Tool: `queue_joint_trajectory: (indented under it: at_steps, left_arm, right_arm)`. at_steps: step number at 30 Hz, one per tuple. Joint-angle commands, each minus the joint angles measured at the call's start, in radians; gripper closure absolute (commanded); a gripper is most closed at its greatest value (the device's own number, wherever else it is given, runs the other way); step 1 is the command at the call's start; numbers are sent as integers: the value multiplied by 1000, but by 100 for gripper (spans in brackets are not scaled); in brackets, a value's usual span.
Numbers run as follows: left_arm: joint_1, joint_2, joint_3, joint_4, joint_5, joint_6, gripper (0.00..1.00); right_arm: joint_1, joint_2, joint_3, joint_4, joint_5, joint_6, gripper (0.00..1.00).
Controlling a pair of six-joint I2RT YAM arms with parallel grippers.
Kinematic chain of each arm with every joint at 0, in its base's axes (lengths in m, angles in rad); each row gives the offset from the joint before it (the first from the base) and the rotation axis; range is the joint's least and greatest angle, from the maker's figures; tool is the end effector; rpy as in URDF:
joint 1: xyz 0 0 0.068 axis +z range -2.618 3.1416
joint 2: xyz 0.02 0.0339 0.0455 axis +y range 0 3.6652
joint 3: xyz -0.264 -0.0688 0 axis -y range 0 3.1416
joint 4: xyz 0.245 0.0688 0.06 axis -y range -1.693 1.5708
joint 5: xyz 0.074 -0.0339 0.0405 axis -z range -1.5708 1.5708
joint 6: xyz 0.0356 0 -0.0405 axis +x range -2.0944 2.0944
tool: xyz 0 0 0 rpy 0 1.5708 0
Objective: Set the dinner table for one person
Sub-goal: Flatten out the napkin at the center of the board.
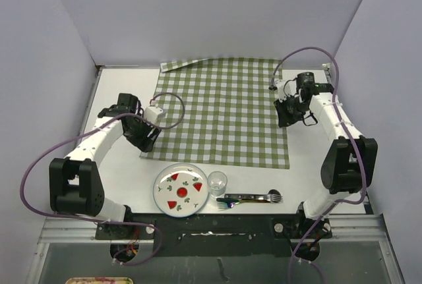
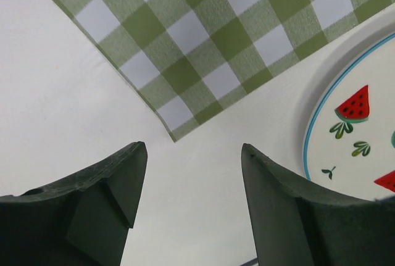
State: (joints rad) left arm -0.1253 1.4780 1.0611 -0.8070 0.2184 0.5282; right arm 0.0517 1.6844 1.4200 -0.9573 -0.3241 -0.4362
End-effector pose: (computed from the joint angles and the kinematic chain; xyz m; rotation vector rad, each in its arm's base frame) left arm 0.2777 -0.0427 0.2297 0.9335 2.5899 -0.1992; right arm 0.3379 0.0288 0.2684 -0.7328 2.6194 0.3447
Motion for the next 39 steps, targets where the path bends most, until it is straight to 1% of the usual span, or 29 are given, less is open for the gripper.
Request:
queue_joint_trajectory:
  at_steps: [1, 5, 10, 14, 18, 20, 23, 30, 39]
  left_arm:
    - [46, -56, -4, -82, 40, -66, 39]
    - [86, -45, -17, -87, 62, -105, 39]
    - [93, -32, -34, -83, 117, -141, 39]
    - [95, 0, -43, -72, 111, -165, 42]
    - [102, 7, -40, -53, 92, -182, 43]
    - [103, 36, -30, -63, 84, -181, 43]
    - [109, 85, -8, -94, 82, -181, 44]
    - [123, 112, -10, -67, 75, -188, 45]
    - [143, 175, -6, -42, 70, -177, 45]
  right_arm:
    - [-38, -96, -34, -30, -60, 1, 90]
    - [-83, -151, -74, -35, -71, -15, 90]
    - [-154, -196, -90, -61, -100, -41, 90]
    - [-199, -214, -97, -77, -123, -57, 92]
    - [-233, -228, -108, -84, -135, -70, 92]
    - [-250, -230, -108, -90, -152, -74, 93]
    - [-266, -230, -109, -95, -162, -84, 93]
    - [-307, -222, -112, -97, -171, -99, 93]
    - [-312, -202, -94, -101, -181, -91, 95]
